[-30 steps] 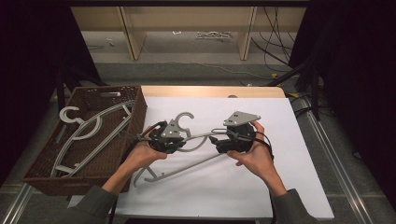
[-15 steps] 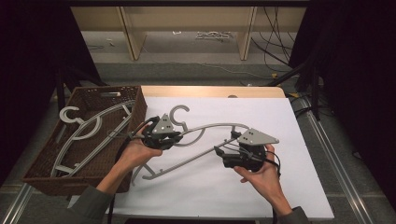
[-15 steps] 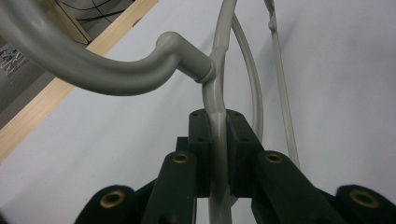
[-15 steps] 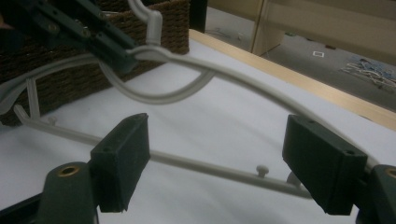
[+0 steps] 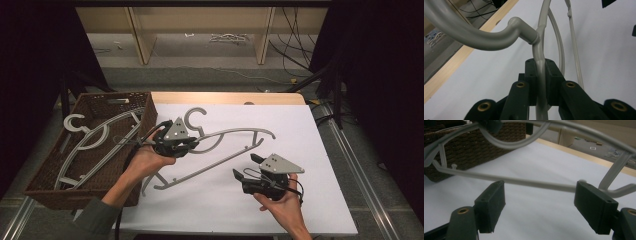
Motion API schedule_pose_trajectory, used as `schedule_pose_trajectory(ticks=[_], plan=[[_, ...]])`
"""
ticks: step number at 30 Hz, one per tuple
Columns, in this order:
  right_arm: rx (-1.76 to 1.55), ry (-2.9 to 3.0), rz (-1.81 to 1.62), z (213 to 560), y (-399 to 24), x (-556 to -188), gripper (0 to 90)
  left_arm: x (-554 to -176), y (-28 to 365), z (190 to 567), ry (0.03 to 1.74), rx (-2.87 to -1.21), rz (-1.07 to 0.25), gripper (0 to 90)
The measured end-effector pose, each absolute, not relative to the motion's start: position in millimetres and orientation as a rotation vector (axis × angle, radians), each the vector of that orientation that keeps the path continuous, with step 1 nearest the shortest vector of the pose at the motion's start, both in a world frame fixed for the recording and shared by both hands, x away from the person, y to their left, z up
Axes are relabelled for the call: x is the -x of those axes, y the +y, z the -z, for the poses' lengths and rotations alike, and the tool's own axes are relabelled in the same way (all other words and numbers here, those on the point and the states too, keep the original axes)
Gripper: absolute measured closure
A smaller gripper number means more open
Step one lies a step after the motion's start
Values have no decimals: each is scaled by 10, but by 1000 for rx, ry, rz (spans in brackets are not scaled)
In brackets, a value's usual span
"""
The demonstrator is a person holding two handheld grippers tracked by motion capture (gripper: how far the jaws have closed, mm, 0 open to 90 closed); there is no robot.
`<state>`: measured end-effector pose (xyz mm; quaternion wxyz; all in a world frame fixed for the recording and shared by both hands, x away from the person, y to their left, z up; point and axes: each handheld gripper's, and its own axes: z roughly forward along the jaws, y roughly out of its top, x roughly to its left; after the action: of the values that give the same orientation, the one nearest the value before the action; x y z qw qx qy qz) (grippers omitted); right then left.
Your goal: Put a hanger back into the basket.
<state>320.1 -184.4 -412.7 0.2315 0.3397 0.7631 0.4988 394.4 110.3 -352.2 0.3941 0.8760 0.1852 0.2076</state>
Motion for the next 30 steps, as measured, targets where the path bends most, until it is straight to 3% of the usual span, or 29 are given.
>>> schedule_pose_trajectory(ticks=[30], plan=[[-949, 2190, -1351, 4271, -1844, -3108, 218, -3845, 1295, 3019, 465, -2224, -599, 820]])
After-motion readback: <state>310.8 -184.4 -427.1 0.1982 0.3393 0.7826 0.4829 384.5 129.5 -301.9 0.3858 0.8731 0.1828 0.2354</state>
